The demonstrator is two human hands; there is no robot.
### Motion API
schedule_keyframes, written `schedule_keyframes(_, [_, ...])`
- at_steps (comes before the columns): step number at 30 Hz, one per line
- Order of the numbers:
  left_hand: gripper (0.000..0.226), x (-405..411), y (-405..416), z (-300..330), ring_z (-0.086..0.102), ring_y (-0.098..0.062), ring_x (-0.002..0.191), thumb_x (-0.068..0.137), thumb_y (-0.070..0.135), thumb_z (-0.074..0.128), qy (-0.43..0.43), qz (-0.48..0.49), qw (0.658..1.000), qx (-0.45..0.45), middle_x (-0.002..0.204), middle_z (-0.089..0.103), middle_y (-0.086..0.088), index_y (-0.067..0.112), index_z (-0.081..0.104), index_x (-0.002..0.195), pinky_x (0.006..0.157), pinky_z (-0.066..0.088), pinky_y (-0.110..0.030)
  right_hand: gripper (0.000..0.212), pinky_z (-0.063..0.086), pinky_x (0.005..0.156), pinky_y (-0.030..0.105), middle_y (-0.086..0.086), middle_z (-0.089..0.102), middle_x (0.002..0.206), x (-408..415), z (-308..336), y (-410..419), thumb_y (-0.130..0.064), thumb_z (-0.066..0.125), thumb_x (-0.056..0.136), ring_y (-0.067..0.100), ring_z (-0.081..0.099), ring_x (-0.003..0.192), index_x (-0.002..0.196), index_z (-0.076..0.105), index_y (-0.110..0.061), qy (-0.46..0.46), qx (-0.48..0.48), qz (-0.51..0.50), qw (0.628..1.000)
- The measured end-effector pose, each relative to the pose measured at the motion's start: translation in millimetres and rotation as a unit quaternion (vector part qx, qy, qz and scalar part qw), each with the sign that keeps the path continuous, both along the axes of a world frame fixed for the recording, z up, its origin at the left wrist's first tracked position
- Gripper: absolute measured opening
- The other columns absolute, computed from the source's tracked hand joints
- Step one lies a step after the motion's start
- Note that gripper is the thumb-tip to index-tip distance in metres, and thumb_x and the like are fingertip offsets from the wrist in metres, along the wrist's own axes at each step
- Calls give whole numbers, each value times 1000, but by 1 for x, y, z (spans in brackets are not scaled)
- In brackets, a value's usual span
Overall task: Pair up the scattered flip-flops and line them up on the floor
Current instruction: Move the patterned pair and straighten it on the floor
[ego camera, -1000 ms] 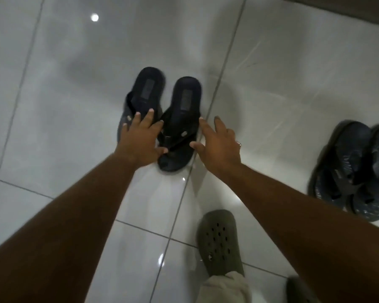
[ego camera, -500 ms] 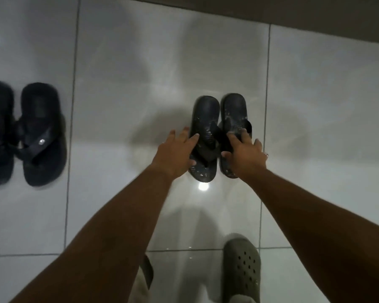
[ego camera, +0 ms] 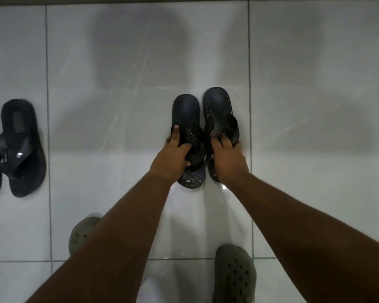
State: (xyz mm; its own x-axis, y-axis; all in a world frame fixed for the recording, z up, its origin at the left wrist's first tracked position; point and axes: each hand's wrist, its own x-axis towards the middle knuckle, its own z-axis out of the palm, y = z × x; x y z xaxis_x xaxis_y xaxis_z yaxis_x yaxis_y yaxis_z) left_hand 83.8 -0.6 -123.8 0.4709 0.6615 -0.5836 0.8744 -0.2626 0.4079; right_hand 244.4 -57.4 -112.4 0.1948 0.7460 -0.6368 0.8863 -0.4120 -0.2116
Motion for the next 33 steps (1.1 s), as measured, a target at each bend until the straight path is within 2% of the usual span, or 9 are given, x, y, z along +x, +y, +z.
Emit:
schedule_keyframes(6, [55,73,-29,0,29,-33,143,87,15,64,-34,-16,999,-9,165,-10,-3,27,47,138,108,44,-47,53,35,109,56,14,33,152,68,1,-35,-22,45,96,53,34,129,147,33,-17,-22,5,-34,999])
schedule_keyframes(14, [58,146,-56,-7,22,-38,146,87,17,64,-58,-42,997,-2,165,-10,-7,25,43,141,110,41,-51,48,40,104,54,16,37,147,145,-6,-65,-24,44,95,50,39,125,142,39,-16,-29,11,-49,998])
schedule_keyframes(25, [57,195,-73,-8,21,-37,146,88,22,65,-63,-57,996,11,165,-10,-9,24,42,141,109,42,-49,51,42,102,56,14,40,146,193,-9,-82,-24,46,91,48,41,128,141,38,-18,-38,7,-62,997])
schedule_keyframes(33, [60,204,-79,-9,17,-39,147,89,29,63,-39,-79,996,24,165,-13,-8,26,37,143,105,45,-54,54,37,107,53,14,36,150,201,-6,-84,-23,47,93,50,40,126,145,36,-18,-39,0,-57,998])
